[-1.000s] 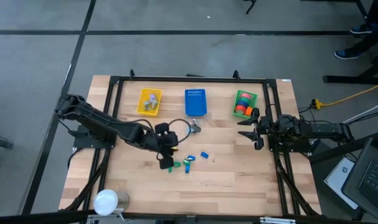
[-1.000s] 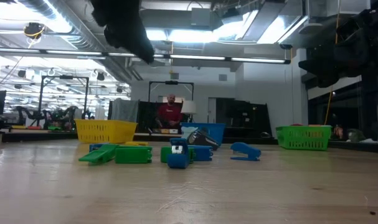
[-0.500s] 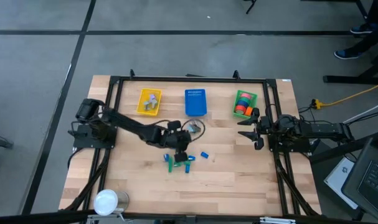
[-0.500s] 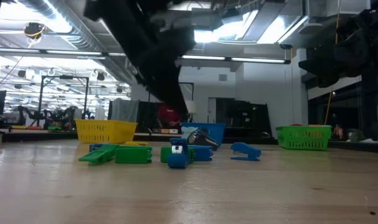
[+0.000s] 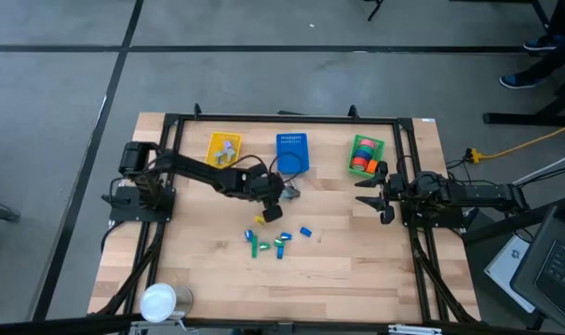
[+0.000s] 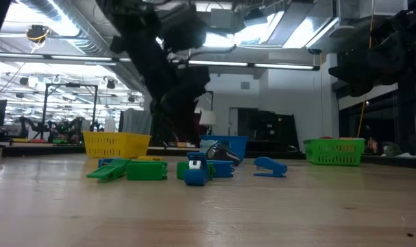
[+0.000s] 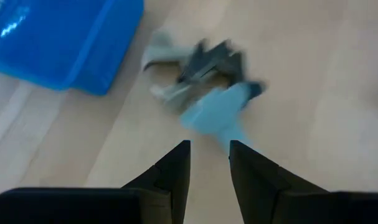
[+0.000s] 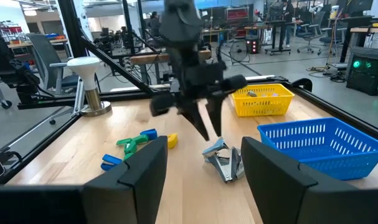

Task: Pick and place Stapler, Stapler remover, tape
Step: Put the blue staple remover into the yellow basket

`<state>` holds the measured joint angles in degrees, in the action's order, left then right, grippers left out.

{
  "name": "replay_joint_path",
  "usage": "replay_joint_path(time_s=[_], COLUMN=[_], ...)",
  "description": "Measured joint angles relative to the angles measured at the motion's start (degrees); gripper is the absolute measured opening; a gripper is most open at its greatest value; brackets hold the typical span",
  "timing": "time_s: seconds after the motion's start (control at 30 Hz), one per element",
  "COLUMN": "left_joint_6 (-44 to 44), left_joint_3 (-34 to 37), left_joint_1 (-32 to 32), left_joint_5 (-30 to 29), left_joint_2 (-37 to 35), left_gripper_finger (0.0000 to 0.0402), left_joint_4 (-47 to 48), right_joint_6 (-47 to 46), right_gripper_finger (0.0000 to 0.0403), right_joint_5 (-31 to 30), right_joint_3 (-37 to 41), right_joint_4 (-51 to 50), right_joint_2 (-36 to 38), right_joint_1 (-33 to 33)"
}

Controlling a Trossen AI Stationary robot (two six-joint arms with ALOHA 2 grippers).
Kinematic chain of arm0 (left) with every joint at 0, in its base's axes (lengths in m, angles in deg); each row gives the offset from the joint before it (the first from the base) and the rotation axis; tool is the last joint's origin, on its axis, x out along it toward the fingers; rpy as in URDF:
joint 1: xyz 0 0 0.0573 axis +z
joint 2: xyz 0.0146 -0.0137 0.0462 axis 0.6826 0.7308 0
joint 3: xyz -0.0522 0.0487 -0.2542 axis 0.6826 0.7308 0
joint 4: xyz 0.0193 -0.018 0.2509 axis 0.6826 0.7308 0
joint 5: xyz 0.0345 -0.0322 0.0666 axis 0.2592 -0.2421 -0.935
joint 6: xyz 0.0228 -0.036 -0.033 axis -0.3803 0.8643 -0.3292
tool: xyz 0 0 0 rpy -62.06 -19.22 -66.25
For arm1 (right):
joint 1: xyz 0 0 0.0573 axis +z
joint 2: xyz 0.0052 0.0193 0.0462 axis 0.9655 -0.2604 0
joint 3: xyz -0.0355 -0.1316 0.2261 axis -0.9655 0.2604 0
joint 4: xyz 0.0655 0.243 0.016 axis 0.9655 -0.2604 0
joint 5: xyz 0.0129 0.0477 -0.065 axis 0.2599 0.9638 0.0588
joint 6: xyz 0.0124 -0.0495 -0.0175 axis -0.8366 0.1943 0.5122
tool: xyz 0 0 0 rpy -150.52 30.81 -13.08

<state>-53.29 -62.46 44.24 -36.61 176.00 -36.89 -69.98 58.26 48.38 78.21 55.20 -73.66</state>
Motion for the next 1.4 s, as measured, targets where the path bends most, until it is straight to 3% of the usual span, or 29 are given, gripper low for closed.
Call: replay_joint_path(time_s=[0.27, 0.47, 0.67, 1.4], left_joint_6=[-2.4, -4.6, -5.3, 3.7], left_joint_3=[3.9, 3.9, 3.9, 3.9], left_joint_1=[3.8, 4.5, 5.3, 5.3], left_joint_5=[9.3, 10.5, 17.2, 17.5], left_joint_2=[0.0, 0.0, 0.0, 0.0], left_gripper_finger=[0.0106, 0.0107, 0.0096, 0.0006], left_joint_4=[-9.0, -8.7, -11.0, -14.3], right_joint_6=[0.0, 0.0, 0.0, 0.0], right_gripper_finger=[0.021, 0.021, 0.021, 0.0211], right_joint_5=[0.0, 0.0, 0.0, 0.0], right_joint_3=[0.0, 0.0, 0.0, 0.0], right_joint_4=[0.0, 0.0, 0.0, 0.0], right_joint_2=[0.0, 0.0, 0.0, 0.0], right_joint_1=[0.0, 0.0, 0.0, 0.0])
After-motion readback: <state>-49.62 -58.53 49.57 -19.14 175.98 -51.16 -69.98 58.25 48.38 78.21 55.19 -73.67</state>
